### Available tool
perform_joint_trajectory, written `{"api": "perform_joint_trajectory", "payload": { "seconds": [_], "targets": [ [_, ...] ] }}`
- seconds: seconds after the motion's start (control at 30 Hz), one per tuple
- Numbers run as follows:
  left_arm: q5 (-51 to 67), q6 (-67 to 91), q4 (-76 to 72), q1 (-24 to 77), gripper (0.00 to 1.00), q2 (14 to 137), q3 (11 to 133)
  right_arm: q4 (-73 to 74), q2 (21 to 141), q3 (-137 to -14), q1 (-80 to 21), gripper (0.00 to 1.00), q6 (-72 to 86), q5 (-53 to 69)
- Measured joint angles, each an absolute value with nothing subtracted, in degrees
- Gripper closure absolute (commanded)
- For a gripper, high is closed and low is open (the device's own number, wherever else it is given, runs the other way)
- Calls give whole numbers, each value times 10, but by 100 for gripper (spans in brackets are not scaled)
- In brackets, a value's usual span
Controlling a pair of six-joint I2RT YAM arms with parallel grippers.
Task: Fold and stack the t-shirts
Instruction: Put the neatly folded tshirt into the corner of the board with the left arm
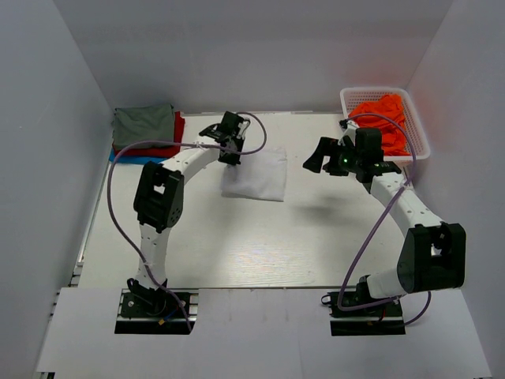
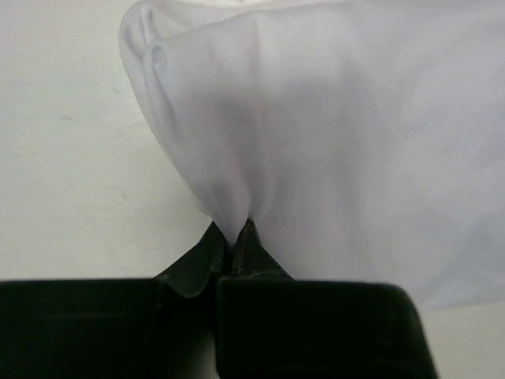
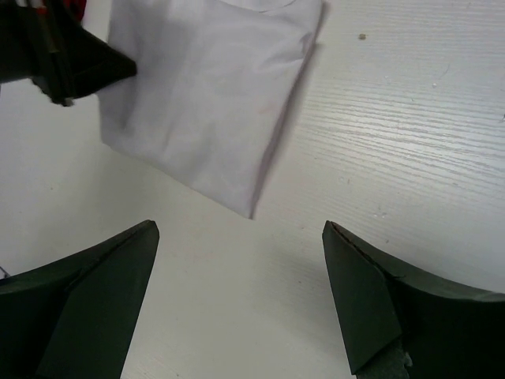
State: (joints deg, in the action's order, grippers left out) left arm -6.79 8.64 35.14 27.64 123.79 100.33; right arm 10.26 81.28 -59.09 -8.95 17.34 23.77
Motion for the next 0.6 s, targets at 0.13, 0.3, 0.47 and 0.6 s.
{"api": "perform_joint_trajectory", "payload": {
  "seconds": [0.13,0.3,0.47,0.6],
  "targets": [
    [-66,24,378,263,100,1199,1045,106,809,-591,-90,10,169,225],
    [-63,-35,397,241,100,1187,1132,108,809,-591,-89,10,162,212],
    [-61,-76,421,191,100,1186,1177,119,809,-591,-88,10,160,202],
    [-61,-100,439,142,100,1188,1211,129,809,-591,-87,10,160,196]
  ]
}}
